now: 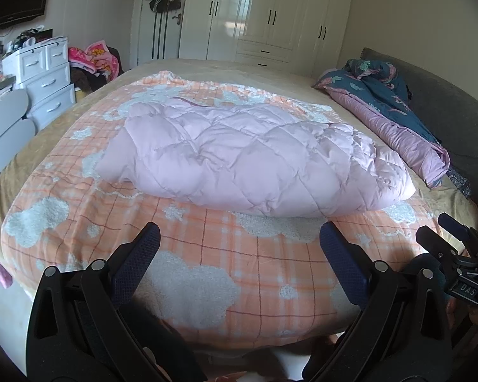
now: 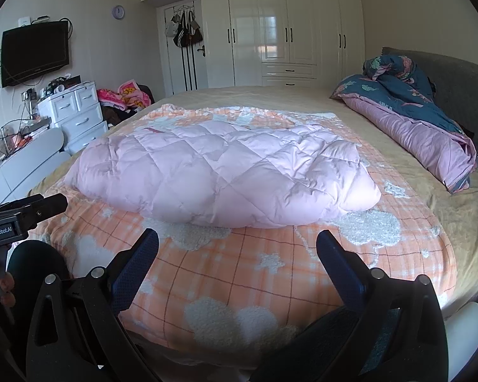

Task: Fold large clothes

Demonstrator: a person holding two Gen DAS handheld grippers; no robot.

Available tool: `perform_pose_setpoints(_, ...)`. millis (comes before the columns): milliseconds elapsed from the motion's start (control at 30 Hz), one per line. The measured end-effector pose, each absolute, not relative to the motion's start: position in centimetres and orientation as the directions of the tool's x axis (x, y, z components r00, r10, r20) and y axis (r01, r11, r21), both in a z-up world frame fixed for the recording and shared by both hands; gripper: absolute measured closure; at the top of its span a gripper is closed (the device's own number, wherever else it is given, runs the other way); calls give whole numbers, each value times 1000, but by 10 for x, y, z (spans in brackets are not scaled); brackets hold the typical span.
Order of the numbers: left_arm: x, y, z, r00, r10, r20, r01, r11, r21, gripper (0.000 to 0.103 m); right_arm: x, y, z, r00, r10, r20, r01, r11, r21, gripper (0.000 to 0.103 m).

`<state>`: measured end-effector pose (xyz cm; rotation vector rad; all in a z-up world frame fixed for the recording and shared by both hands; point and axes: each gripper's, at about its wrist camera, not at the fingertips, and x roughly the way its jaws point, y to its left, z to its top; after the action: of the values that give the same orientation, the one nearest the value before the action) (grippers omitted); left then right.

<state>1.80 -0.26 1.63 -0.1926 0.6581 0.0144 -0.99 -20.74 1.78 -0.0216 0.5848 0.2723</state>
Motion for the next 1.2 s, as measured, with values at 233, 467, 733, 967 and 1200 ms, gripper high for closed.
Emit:
perform_pose_setpoints(233, 17, -2, 18, 794, -44, -606, -76, 982, -171, 9, -11, -207, 18, 799, 248, -548, -261, 964, 55, 4)
perform_pose_setpoints(467, 15, -2, 19, 796, -44, -603, -73, 983, -169, 9, -12, -205, 21, 802, 248, -544, -262, 964, 52, 4)
perform_pose_setpoints(733, 13, -1, 20, 797, -41, -603, -75, 983, -167, 9, -12, -205, 22, 803, 246, -543, -262, 964, 51, 4)
perform_pose_setpoints(967, 10, 0, 22, 798, -39, -601, -78, 983, -166, 9, -14, -204, 27, 803, 251, -540, -268, 962, 48, 4)
perform_pose_setpoints(1200, 10, 0, 22, 798, -38, -602, -78, 983, -165, 9, -16, -203, 29, 805, 251, -538, -268, 962, 47, 4)
